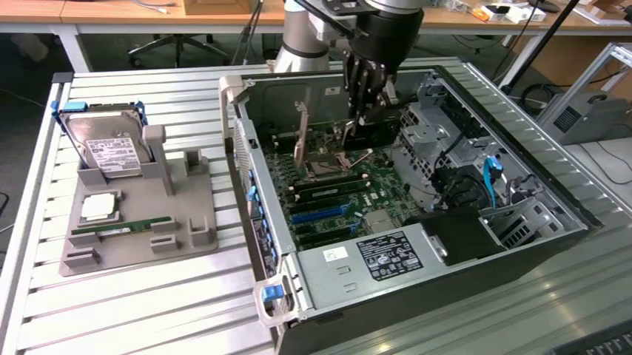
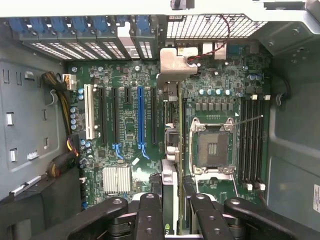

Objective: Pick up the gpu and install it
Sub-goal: 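Insert the gpu into the slot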

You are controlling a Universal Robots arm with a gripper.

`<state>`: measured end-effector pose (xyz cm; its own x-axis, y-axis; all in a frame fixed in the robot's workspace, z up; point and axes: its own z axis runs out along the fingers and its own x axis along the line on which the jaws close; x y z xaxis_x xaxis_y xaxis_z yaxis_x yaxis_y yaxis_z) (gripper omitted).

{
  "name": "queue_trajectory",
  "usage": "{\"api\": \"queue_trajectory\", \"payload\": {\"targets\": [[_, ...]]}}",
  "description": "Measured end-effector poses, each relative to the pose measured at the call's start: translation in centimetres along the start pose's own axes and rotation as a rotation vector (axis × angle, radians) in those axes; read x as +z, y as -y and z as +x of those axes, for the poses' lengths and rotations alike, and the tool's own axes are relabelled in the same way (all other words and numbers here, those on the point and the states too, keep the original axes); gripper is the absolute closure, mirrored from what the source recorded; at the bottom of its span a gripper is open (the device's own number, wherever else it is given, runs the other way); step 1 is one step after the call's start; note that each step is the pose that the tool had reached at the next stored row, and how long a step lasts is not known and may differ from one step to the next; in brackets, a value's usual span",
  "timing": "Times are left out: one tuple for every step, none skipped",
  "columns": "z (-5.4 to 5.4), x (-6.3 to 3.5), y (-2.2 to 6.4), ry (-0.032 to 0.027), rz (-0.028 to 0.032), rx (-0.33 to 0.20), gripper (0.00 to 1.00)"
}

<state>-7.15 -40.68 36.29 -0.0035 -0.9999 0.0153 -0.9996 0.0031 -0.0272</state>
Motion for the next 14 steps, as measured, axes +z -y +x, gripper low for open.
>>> {"api": "queue_trajectory", "payload": {"targets": [[0.0, 0.11, -0.04, 0.0, 0.0, 0.0, 0.73], [0.0, 0.24, -0.12, 0.0001, 0.0, 0.0, 0.73], [0.0, 0.33, -0.25, 0.0, 0.0, 0.0, 0.73], [0.0, 0.4, -0.38, 0.0001, 0.0, 0.0, 0.73], [0.0, 0.49, -0.51, 0.0, 0.0, 0.0, 0.73], [0.0, 0.54, -0.6, -0.0001, -0.0001, 0.0, 0.73], [0.1, 0.57, -0.66, -0.0002, -0.0001, 0.0, 0.73], [0.2, 0.61, -0.7, 0.0, 0.0, 0.0, 0.73], [0.3, 0.64, -0.73, 0.0, 0.0, 0.0, 0.73], [0.4, 0.67, -0.75, 0.0, 0.0, 0.0, 0.73], [0.6, 0.7, -0.76, 0.0, 0.0, 0.0, 0.73], [0.7, 0.73, -0.77, -0.0001, -0.0001, 0.0, 0.73], [0.8, 0.75, -0.78, 0.0, 0.0, 0.0, 0.73], [1.0, 0.79, -0.8, 0.0, -0.0001, 0.0, 0.73]]}}
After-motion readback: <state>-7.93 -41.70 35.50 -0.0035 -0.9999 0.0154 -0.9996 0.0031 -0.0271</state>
